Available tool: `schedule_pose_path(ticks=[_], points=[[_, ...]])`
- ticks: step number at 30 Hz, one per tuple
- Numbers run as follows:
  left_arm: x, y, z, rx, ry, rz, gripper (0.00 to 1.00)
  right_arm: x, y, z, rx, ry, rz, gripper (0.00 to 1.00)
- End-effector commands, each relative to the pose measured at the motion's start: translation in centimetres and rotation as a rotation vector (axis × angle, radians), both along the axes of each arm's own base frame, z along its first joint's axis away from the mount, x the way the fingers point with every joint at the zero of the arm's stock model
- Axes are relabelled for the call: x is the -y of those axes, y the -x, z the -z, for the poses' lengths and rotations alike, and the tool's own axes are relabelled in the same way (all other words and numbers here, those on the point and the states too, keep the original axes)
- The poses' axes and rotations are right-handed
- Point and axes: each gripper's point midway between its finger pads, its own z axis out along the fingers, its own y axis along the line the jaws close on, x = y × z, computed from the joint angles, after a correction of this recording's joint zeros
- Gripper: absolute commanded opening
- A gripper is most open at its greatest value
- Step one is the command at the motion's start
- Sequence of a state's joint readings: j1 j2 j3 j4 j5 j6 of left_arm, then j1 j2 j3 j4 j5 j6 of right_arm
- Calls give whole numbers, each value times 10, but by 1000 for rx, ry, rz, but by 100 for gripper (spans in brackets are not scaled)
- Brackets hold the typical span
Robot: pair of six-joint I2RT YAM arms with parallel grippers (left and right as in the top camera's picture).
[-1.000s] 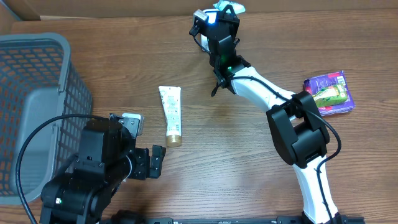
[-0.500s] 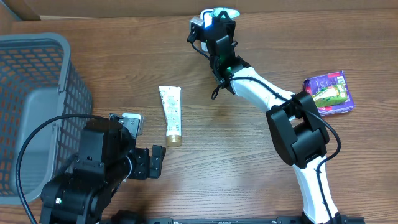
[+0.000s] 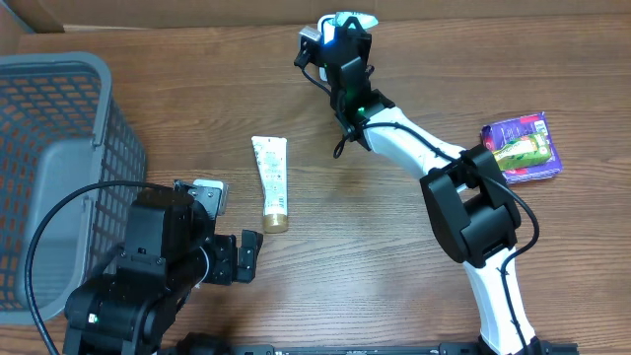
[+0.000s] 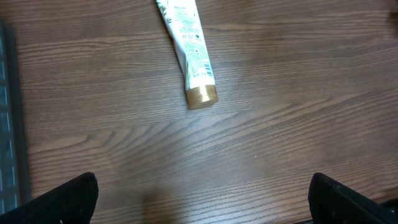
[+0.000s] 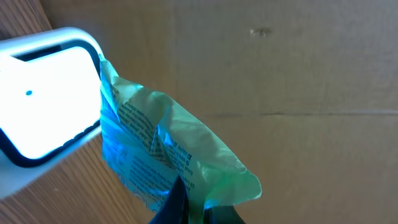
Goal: Scan the item barcode
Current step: 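Carry the wipes pack to the right edge and drop it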
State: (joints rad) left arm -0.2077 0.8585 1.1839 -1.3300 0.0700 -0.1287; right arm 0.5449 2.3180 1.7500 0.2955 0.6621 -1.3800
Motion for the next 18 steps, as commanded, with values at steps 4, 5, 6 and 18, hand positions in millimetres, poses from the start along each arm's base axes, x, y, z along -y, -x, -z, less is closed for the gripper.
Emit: schedule_pose_path(ticks=[4, 5, 6, 18], points=[[-3, -1, -1, 5, -3, -18, 100, 6, 38, -103, 82, -339, 78, 4], [-3, -1, -1, 5, -3, -18, 100, 11, 45, -112, 69, -398, 92, 4], [-3, -1, -1, 5, -3, -18, 99, 16, 55, -120, 51, -486, 113, 4], [-3, -1, -1, 5, -3, -18, 99, 145, 150, -116, -361, -1536, 615, 4]])
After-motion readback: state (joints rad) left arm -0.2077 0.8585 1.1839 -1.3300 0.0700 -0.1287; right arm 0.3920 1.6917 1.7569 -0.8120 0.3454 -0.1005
